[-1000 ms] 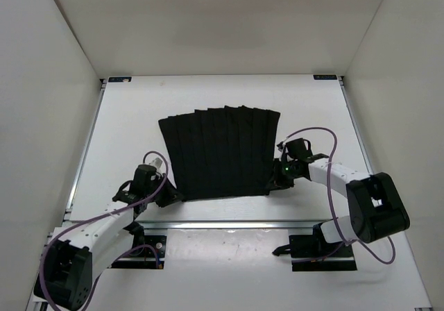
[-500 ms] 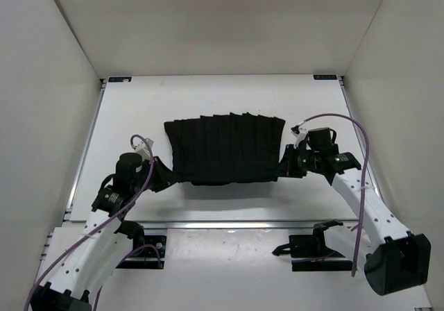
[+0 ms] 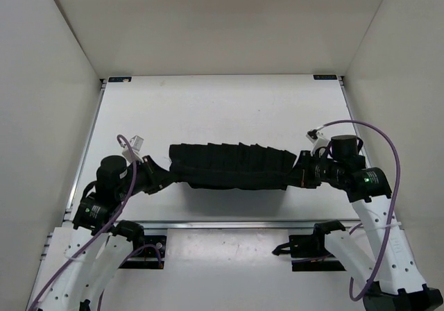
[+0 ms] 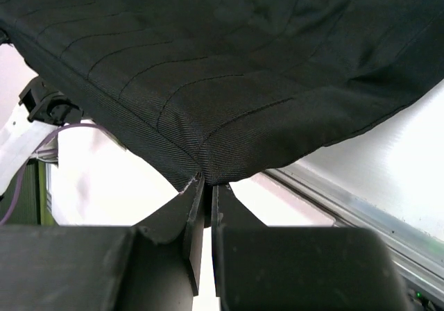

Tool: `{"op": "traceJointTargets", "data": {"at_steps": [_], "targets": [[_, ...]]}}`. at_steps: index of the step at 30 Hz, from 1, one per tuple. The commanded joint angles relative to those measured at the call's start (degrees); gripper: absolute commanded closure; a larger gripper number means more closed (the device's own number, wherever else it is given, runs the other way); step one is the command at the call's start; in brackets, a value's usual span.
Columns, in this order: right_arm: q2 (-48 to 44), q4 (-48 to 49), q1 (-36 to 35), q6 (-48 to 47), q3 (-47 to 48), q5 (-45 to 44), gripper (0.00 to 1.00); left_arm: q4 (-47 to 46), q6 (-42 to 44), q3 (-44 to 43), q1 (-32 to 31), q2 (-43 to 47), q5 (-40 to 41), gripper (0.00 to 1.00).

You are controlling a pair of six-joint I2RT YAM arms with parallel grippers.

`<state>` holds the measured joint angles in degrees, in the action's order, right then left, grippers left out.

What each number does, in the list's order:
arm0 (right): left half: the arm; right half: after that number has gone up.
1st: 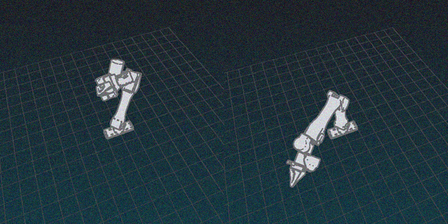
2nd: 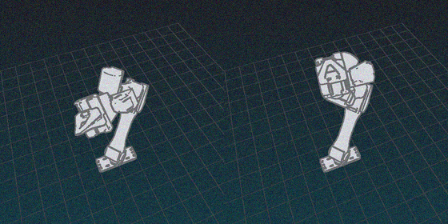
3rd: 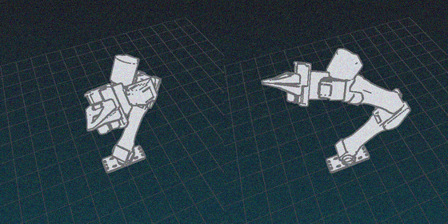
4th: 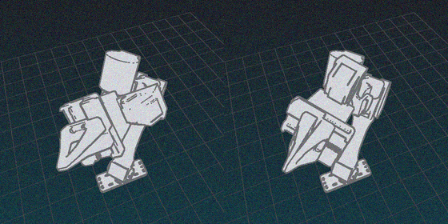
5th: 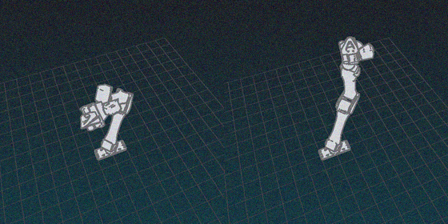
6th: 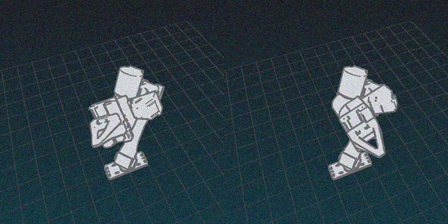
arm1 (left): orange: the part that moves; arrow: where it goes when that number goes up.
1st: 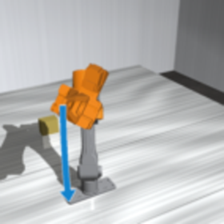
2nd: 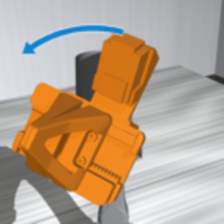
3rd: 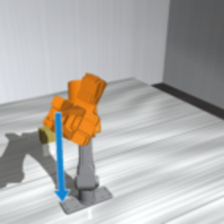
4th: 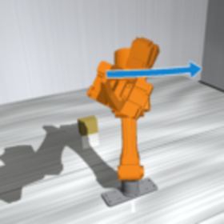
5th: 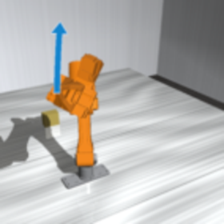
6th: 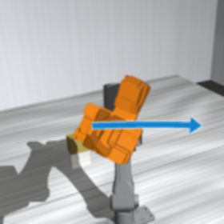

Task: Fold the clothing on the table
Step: Fold the skirt

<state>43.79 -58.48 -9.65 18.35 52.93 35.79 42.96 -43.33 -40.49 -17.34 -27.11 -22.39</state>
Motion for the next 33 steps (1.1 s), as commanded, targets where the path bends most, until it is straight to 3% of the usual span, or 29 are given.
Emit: {"op": "traceJointTargets", "data": {"at_steps": [1,8,15,18,19,20,21,22,23,26,28,33], "targets": [[2.3,-2.1,1.7,-2.8,1.1,-4.0,1.00,-1.8,0.4,0.8,1.8,-2.4,3.6,1.00],[16.2,4.2,3.3,-5.1,3.8,-2.7,1.00,-11.1,1.7,2.4,5.0,-12.2,2.8,1.00],[35.8,11.8,8.5,-6.7,12.1,0.2,1.00,-25.2,3.8,0.6,8.6,-30.9,1.0,1.00],[43.7,16.6,9.4,-5.0,16.0,-2.3,1.00,-30.1,4.6,-3.4,9.1,-39.9,2.0,1.00],[45.4,18.7,9.5,-3.1,17.9,-3.0,1.00,-31.7,5.1,-6.2,9.3,-44.5,2.5,0.99],[48.9,20.9,9.6,-1.7,19.0,-2.9,1.00,-32.6,5.7,-9.9,9.4,-49.7,2.7,0.88],[51.9,22.5,9.6,-1.3,21.3,-2.1,0.97,-33.5,6.8,-11.8,10.0,-52.2,1.9,0.62],[53.0,26.2,9.4,0.5,22.5,-2.2,0.77,-33.8,8.1,-16.7,10.8,-57.9,-0.5,0.48],[54.5,30.5,9.0,2.2,22.7,-1.6,0.66,-33.5,8.4,-20.9,10.9,-62.9,-3.6,0.40],[54.1,39.6,8.1,5.4,22.0,-4.3,0.44,-37.9,4.5,-23.4,13.6,-67.1,-7.3,0.34],[52.5,40.8,7.5,5.6,20.7,-8.0,0.38,-38.6,4.1,-20.8,14.9,-65.2,-6.4,0.31],[46.4,35.0,8.2,3.2,14.1,-13.6,0.33,-34.1,8.0,-11.0,15.1,-56.7,-2.8,0.30]]}}
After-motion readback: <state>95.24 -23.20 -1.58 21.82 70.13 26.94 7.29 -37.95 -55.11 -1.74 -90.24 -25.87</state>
